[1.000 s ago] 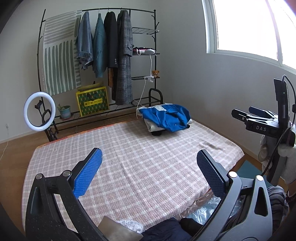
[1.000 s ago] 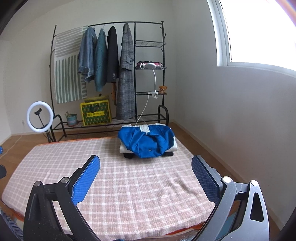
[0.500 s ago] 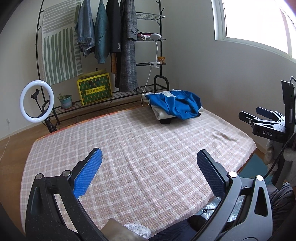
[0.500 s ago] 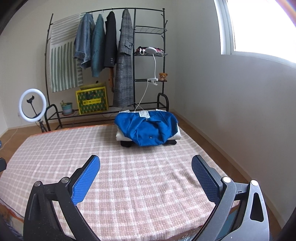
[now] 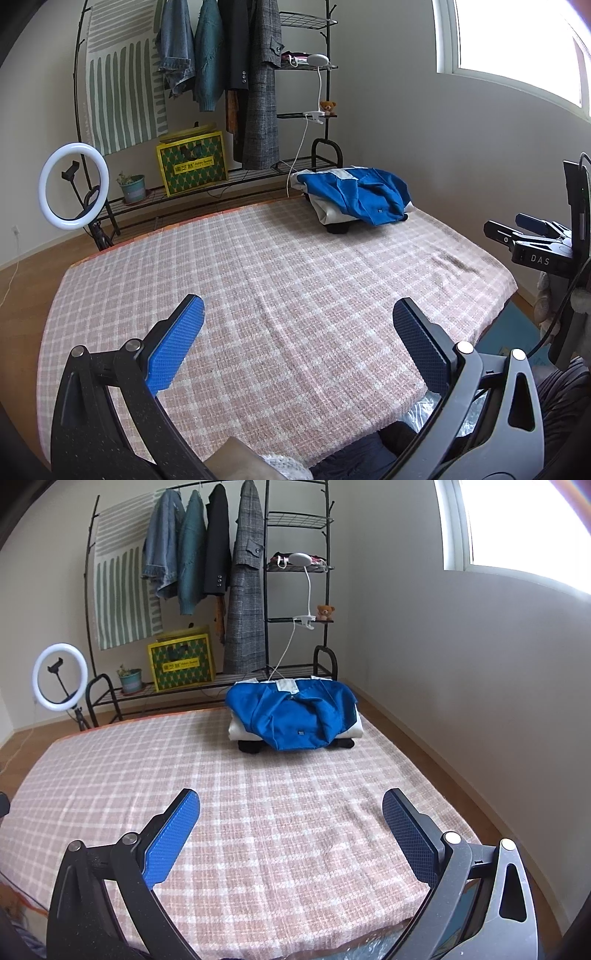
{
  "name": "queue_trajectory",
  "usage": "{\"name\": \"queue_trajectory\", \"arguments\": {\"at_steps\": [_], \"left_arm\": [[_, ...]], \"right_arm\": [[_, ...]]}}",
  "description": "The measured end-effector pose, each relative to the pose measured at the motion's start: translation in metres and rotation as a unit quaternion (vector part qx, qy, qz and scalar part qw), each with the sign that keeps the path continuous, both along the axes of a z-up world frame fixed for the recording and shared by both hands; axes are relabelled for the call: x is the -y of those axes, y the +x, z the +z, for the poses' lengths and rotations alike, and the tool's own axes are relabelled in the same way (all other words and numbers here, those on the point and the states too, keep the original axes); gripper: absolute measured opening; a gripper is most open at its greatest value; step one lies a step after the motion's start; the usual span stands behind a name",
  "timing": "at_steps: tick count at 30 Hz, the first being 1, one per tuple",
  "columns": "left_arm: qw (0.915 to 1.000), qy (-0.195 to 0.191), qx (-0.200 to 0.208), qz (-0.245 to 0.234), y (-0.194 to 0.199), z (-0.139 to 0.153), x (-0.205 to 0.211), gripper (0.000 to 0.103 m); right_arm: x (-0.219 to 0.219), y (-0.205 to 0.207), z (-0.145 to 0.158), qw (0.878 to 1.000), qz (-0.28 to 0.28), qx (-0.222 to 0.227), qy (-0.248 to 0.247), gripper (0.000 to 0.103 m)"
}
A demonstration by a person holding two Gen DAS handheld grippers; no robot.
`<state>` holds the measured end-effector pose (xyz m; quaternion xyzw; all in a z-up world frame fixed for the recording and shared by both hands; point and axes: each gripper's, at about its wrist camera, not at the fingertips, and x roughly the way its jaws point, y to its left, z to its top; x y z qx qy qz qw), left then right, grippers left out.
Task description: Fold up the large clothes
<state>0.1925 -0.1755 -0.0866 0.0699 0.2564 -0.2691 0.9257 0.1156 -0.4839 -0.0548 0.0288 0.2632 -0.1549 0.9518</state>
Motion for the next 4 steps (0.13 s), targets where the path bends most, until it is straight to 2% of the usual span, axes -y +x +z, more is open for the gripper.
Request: {"name": "queue_trajectory", "arguments": {"at_steps": [4], "left_arm": [[0.9999,-0.007,-0.01,0.006,0.0051,-0.0007,-0.008,0.103]], "right_arm": [[-0.0015,0.0006,-0.0029,1.0,0.001,-0.004,-0.001,0.099]]}}
